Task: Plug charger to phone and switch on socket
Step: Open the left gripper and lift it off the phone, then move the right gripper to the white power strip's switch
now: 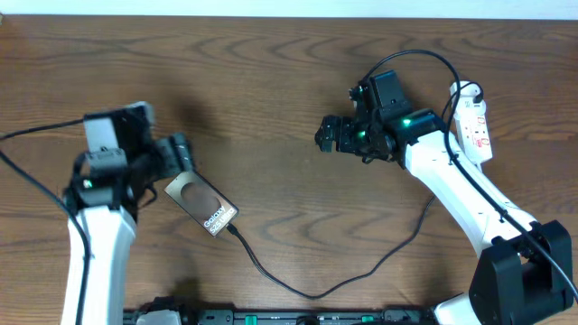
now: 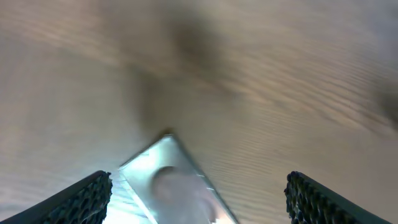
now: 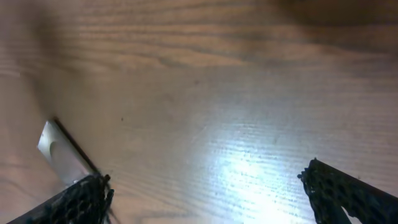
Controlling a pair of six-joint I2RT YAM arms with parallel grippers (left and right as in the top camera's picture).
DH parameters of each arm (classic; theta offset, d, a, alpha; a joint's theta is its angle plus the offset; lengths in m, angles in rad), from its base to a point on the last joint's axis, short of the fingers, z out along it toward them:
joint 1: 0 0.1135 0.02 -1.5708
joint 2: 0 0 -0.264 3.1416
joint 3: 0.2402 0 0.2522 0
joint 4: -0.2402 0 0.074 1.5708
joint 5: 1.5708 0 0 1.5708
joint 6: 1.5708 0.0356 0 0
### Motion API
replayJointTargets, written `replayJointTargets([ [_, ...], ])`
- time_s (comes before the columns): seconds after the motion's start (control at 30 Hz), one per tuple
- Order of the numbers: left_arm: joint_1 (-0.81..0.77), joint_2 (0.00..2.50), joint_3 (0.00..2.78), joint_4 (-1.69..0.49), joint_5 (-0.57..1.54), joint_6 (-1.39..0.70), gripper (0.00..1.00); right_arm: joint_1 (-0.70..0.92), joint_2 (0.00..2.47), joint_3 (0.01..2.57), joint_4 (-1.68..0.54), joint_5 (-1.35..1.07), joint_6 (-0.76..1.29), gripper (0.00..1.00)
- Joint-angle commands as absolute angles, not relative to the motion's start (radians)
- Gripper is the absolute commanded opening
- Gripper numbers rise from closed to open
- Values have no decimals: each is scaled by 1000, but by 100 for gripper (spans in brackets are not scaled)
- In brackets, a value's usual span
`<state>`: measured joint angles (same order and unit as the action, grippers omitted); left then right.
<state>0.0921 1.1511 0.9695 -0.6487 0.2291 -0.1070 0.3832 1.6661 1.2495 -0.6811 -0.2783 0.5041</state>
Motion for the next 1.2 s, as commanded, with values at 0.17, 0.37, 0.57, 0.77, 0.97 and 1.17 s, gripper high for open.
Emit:
replayJointTargets([
  [0.17,-7,1065,974,-654,208,-79,89,305,1633,1309,-765,-453,374,99],
  [0.37,-7,1066,974,-654,208,-79,89,106,1631,1643,-1094,-479,150,99],
  [0.57,-7,1066,974,-654,208,-80,89,-173,1631,1829,-1192,-305,87,99],
  [0.77,-7,1066,974,-654,208,-79,89,-435,1685,1808,-1196,-290,-13,99],
  [0.97,-7,1066,974,-655,208,-79,89,-503,1820,1764,-1179,-342,-176,99],
  [1.17,-7,1066,974,-655,208,-79,89,-493,2021,1764,-1127,-403,-248,99],
])
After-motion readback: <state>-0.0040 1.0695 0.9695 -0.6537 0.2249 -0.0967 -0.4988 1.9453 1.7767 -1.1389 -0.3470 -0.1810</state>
